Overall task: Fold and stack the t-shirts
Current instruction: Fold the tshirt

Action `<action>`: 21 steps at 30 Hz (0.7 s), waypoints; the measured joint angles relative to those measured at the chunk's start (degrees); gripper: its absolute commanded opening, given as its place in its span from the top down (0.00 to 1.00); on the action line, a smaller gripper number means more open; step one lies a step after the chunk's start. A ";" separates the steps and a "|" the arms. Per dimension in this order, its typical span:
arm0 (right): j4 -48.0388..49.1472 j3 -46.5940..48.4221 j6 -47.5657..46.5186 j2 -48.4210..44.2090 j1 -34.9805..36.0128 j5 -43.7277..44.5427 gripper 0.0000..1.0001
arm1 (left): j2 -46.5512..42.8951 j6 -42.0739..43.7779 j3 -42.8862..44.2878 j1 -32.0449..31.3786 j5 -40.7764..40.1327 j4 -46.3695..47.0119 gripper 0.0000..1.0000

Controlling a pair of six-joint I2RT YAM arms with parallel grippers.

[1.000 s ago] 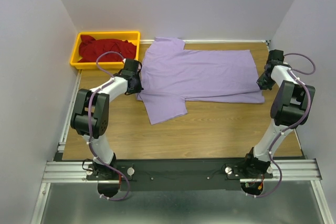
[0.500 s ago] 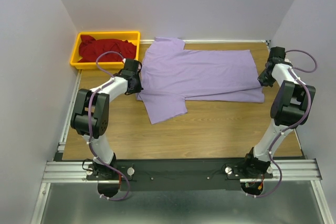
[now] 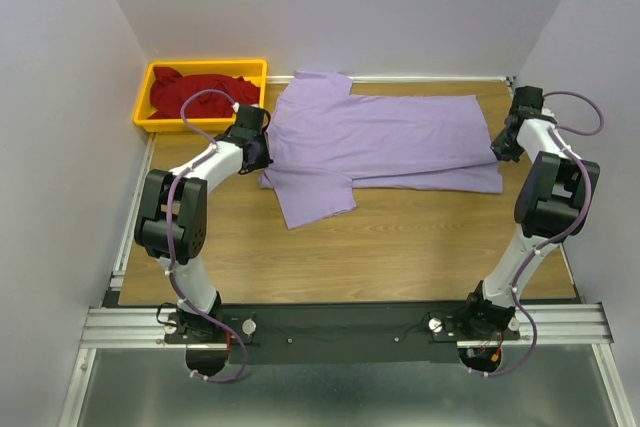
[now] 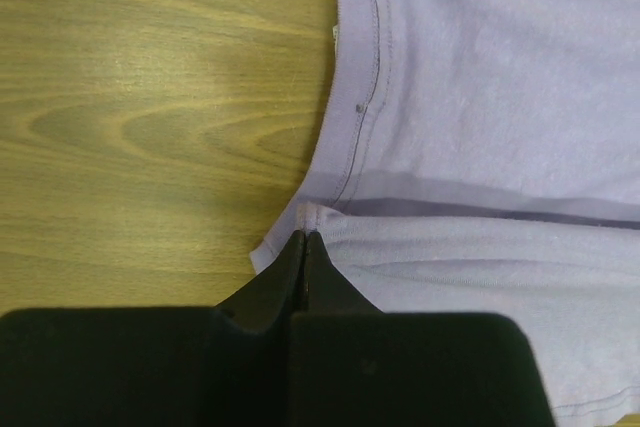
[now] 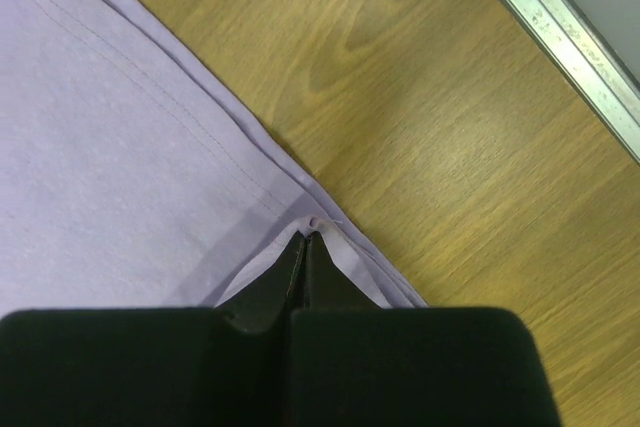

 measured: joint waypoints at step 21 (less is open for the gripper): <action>3.08 0.66 -2.82 3.78 0.22 -0.04 0.61 | 2.97 0.31 -0.02 0.04 -0.68 1.36 0.56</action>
